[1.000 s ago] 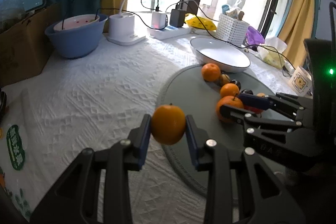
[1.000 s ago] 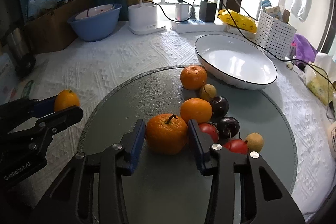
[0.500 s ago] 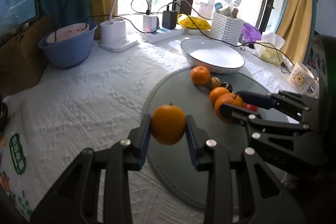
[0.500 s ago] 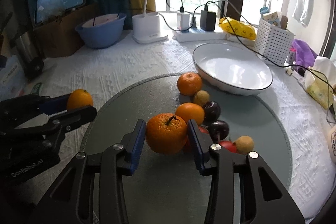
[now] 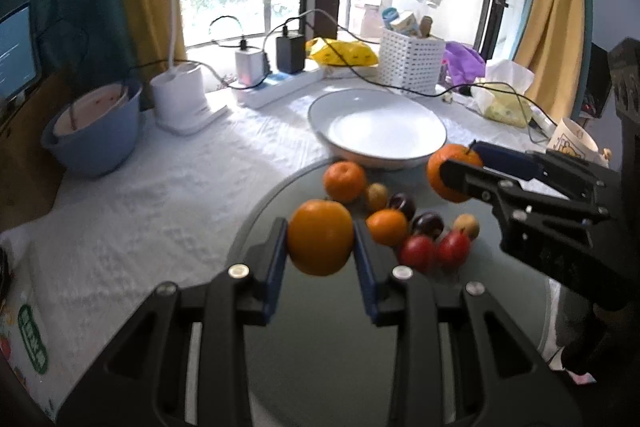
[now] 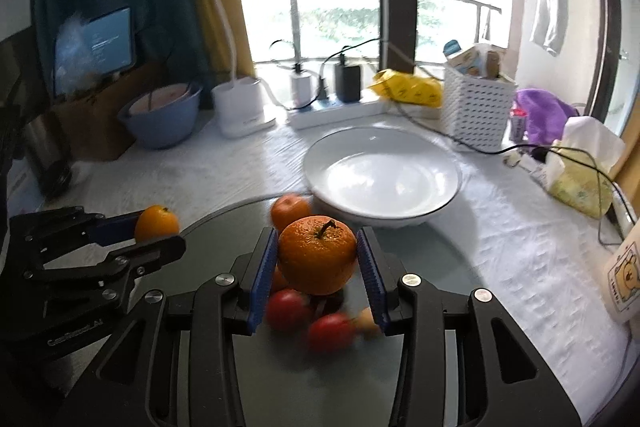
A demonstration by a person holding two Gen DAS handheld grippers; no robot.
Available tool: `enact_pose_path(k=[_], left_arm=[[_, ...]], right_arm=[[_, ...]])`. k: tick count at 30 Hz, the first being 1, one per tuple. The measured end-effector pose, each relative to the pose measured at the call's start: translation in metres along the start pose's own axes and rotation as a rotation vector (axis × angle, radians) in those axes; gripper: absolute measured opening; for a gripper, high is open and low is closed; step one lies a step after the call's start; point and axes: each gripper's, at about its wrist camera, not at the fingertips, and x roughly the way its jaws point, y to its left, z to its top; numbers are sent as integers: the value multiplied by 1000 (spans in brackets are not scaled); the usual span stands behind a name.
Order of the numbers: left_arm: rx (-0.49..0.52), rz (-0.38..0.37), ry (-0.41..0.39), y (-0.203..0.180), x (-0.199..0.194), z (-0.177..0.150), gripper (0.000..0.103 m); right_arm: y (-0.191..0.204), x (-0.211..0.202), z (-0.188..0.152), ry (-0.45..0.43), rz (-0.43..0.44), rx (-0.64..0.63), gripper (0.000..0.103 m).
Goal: Organize fruits
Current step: 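Carry both citrus fruits onto the white plate and open both grippers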
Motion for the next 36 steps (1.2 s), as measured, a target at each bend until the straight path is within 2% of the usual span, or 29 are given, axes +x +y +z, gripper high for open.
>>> enact_pose_path(k=[15,26,33,34,36], left_arm=[[42,-58,2,-25,57,51,33],[8,-101,31,-21,105,80,33],[16,-93,44,-19,126,88,34],[17,-91,40,-19,126,90,35],[7,-88,33,-16,127,92,45]], right_arm=[[-64,36,35,-44,-58,30,43],[-84,81,53,17,-44,13,44],[-89,106,60,52,-36,29,44],[-89,107,61,52,-29,35,44],[-89,107,62,46,-30,36,47]])
